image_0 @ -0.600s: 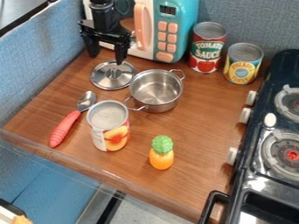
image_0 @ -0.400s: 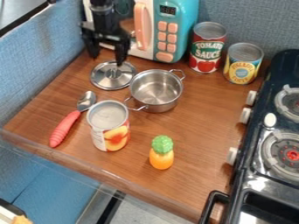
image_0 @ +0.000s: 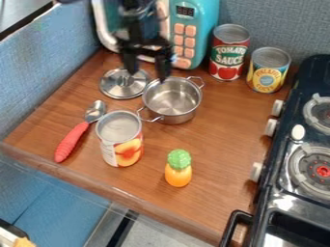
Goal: Move the carrot to the right side of the silver pot
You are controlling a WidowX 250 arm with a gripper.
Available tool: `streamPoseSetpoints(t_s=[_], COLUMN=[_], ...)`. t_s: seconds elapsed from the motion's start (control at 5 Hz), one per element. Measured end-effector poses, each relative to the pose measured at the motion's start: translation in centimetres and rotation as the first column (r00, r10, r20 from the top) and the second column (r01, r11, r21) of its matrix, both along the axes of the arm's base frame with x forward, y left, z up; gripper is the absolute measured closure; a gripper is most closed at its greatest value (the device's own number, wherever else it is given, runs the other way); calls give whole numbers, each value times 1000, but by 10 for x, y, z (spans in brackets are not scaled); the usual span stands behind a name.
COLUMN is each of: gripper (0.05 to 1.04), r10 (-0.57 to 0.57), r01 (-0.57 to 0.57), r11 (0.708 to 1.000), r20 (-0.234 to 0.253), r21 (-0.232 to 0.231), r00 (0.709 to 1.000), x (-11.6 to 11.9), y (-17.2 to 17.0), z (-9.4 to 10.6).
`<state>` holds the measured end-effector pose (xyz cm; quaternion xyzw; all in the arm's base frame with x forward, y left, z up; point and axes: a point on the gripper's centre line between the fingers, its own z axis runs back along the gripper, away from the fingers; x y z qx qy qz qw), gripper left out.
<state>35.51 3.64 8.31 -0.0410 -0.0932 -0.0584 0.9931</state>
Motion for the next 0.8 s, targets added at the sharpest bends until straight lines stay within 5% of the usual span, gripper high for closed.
streamPoseSetpoints(t_s=[0.2, 0.4, 0.8], gripper=[83, 83, 83], r10=[-45, -94, -100], r01=[45, 93, 107], r11=[999, 996, 992], r20=[19, -19, -98], r21=[-1, -5, 73], r00=[999, 995, 990], x=[-30, -60, -95], y=[-30, -57, -60], z=[18, 11, -31])
